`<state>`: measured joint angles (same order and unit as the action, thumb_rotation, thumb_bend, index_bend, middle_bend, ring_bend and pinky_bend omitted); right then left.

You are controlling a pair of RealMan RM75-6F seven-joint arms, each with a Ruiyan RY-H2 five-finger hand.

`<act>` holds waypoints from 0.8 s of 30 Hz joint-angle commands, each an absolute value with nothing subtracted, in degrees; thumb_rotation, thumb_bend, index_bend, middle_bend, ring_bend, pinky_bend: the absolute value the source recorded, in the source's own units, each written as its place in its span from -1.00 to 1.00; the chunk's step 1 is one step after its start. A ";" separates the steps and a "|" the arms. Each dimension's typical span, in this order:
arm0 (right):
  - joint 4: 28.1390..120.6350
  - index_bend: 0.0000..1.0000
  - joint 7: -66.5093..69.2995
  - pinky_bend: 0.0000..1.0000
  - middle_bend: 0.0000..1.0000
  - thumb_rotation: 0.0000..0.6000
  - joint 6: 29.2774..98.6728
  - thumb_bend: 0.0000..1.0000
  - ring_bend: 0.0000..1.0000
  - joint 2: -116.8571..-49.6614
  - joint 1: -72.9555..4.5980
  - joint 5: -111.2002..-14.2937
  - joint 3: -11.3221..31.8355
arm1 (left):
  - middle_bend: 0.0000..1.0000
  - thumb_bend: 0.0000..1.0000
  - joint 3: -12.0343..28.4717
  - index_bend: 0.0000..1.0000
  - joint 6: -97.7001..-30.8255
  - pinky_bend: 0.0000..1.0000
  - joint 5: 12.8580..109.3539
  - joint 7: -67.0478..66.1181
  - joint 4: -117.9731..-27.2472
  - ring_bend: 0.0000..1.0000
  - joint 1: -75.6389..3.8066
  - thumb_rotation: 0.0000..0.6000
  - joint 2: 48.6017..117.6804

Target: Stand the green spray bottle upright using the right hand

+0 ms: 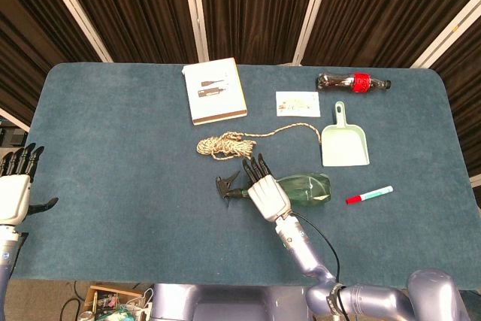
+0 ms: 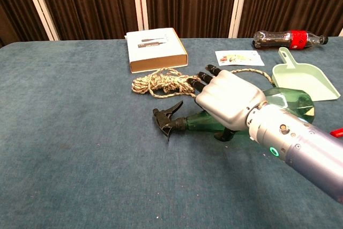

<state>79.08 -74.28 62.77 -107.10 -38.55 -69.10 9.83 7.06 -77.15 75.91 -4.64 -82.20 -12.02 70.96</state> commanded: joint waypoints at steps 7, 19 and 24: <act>86.58 0.76 -70.02 -0.98 -0.92 1.00 71.46 0.06 -1.00 -103.47 -37.50 -78.16 8.28 | -1.00 -0.97 6.51 -1.00 -79.79 -1.00 78.26 -3.00 -83.54 -1.00 -10.94 1.00 69.88; 102.28 0.87 -58.31 -0.93 -0.85 1.00 80.78 0.07 -1.00 -91.22 -36.23 -88.24 14.74 | -1.00 -0.97 5.78 -1.00 -83.47 -1.00 81.50 0.31 -84.54 -1.00 -9.34 1.00 68.32; 106.05 0.90 -43.41 -0.93 -0.83 1.00 84.74 0.08 -1.00 -87.59 -34.30 -85.94 20.20 | -1.00 -0.97 5.55 -1.00 -83.63 -1.00 82.18 1.08 -84.58 -1.00 -9.26 1.00 68.09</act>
<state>103.24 -52.67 81.75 -90.23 -35.80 -87.30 16.18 5.60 -83.64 82.10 1.01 -84.56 -9.25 68.12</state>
